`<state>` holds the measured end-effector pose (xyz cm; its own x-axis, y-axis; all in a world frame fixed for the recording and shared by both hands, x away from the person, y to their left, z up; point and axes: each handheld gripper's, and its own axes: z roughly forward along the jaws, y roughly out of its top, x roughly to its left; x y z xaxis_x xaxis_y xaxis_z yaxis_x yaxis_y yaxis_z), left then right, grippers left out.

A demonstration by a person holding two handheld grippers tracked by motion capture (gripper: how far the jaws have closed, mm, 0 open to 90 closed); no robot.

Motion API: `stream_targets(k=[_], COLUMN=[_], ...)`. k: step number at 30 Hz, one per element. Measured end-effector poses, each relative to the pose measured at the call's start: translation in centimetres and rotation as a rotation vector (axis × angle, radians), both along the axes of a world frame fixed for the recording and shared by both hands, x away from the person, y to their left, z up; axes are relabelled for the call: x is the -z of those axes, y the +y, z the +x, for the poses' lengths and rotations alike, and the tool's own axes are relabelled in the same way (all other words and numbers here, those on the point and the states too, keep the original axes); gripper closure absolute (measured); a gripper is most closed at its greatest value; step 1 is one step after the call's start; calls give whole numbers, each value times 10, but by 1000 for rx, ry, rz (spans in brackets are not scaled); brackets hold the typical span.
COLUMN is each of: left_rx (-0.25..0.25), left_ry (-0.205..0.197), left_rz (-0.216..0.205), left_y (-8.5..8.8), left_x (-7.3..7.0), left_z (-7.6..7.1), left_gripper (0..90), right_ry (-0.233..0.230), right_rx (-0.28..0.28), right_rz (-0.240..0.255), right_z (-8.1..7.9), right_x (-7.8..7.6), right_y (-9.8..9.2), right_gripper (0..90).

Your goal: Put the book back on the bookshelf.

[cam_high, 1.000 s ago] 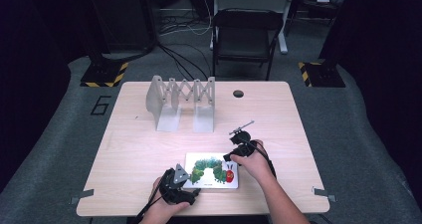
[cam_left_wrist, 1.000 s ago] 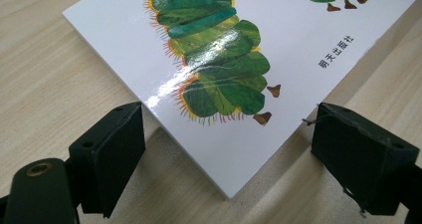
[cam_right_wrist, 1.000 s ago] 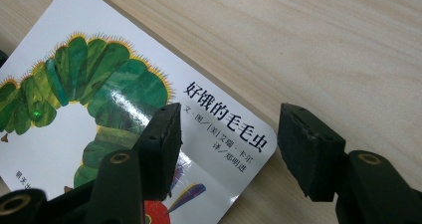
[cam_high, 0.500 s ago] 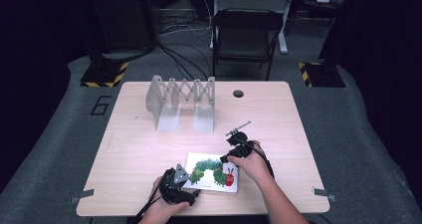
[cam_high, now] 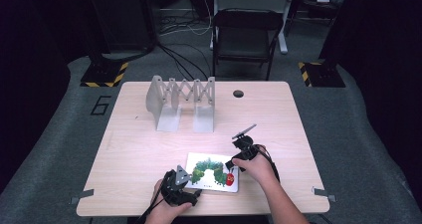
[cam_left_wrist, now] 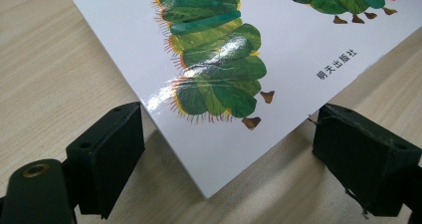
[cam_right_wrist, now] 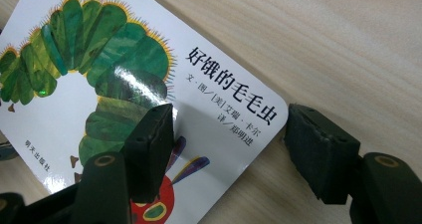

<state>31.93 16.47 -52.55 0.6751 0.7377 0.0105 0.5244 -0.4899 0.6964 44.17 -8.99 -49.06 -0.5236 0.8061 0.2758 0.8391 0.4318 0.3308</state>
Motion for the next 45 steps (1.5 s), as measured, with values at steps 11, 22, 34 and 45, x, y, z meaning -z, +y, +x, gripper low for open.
stream_targets(k=[11,22,34,45], left_rx=[-20,-45,-60,-131], left_ry=[2,17,0,-5], left_rz=[9,18,8,8], left_y=[-3,1,7,-7], left_x=[0,-1,0,3], left_z=[-1,-5,-3,-7], left_gripper=[99,101,123,17], right_ry=[-13,-69,-80,-76], right_rx=[29,19,-3,-2], right_rz=[17,10,-16,-33], right_z=[3,11,10,5], right_x=[0,2,2,-1], right_y=[2,17,23,27], right_gripper=[355,354,356,340])
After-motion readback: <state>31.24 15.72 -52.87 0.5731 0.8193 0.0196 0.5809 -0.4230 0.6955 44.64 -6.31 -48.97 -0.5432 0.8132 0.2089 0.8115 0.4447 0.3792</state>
